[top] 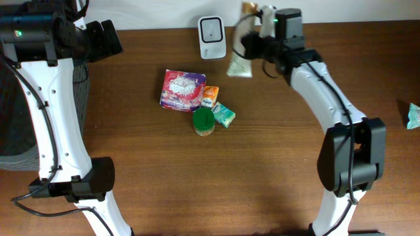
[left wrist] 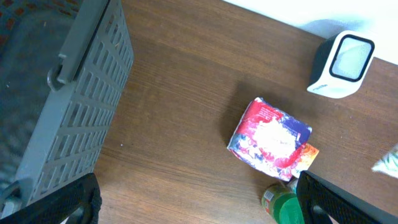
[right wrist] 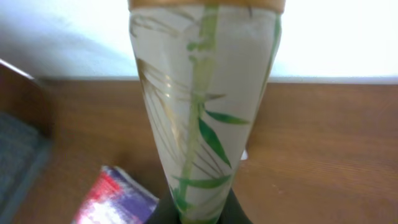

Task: Scan the item barcode
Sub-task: 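Raise the bamboo-print tube to the white scanner at the top, then carry the tube to the right table edge and release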

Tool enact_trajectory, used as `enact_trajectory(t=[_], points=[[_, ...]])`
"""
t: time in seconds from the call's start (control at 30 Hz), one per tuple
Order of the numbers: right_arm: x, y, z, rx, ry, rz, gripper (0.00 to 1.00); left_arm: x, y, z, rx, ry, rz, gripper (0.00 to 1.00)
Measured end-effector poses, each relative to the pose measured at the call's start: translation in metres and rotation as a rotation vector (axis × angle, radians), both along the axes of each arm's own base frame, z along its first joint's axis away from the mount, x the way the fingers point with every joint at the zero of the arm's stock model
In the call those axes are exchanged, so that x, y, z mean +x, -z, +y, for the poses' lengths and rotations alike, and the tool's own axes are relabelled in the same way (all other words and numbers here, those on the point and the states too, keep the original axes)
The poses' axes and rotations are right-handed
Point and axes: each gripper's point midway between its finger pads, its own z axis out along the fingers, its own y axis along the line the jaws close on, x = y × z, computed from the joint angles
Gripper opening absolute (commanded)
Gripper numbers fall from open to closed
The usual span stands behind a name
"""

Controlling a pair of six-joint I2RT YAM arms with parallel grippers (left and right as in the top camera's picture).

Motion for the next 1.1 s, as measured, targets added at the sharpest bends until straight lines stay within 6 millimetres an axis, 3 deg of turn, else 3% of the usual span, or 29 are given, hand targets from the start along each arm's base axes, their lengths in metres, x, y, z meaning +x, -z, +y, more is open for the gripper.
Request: enact_trajectory(t=[0.03,0.1,0.17,0.2,0.37,0.4,0.67,0.73,0.77,0.83,0.97,1.0,1.03,1.07,1.1], points=[[0.003,-0.017,0.021,0.023,-0.016,-0.075,0.04,0.000,0.000,0.000,0.000,0.000,0.000,0.99],[0.005,-0.031,0.047,0.042,-0.023,-0.153,0.04,0.000,0.000,0.000,0.000,0.000,0.000,0.99],[0.009,-0.024,0.061,0.035,-0.012,-0.176,0.04,0.000,0.000,0.000,0.000,0.000,0.000,0.99],[0.014,-0.009,0.067,0.022,0.005,-0.177,0.04,0.000,0.000,0.000,0.000,0.000,0.000,0.99],[0.039,0.063,0.065,0.006,0.086,-0.135,0.04,0.000,0.000,0.000,0.000,0.000,0.000,0.99],[0.041,0.071,0.065,0.012,0.096,-0.127,0.04,0.000,0.000,0.000,0.000,0.000,0.000,0.99],[0.045,0.079,0.060,0.029,0.119,-0.117,0.04,0.000,0.000,0.000,0.000,0.000,0.000,0.99],[0.044,0.085,0.045,0.010,0.138,-0.072,0.04,0.000,0.000,0.000,0.000,0.000,0.000,0.99],[0.044,0.088,0.029,-0.005,0.159,-0.035,0.04,0.000,0.000,0.000,0.000,0.000,0.001,0.99],[0.044,0.078,-0.023,-0.007,0.247,0.040,0.04,0.000,0.000,0.000,0.000,0.000,0.000,0.99],[0.022,0.027,-0.171,0.007,0.515,0.142,0.04,0.000,0.000,0.000,0.000,0.000,0.000,0.99],[0.000,0.022,-0.218,-0.002,0.602,0.217,0.04,0.000,0.000,0.000,0.000,0.000,0.000,0.99],[-0.013,0.020,-0.247,-0.004,0.658,0.252,0.04,0.000,0.000,0.000,0.000,0.000,0.000,0.99],[-0.031,0.026,-0.286,-0.013,0.731,0.310,0.04,0.000,0.000,0.000,0.000,0.000,0.001,0.99],[-0.060,0.045,-0.321,-0.037,0.799,0.422,0.04,0.000,0.000,0.000,0.000,0.000,0.000,0.99]])
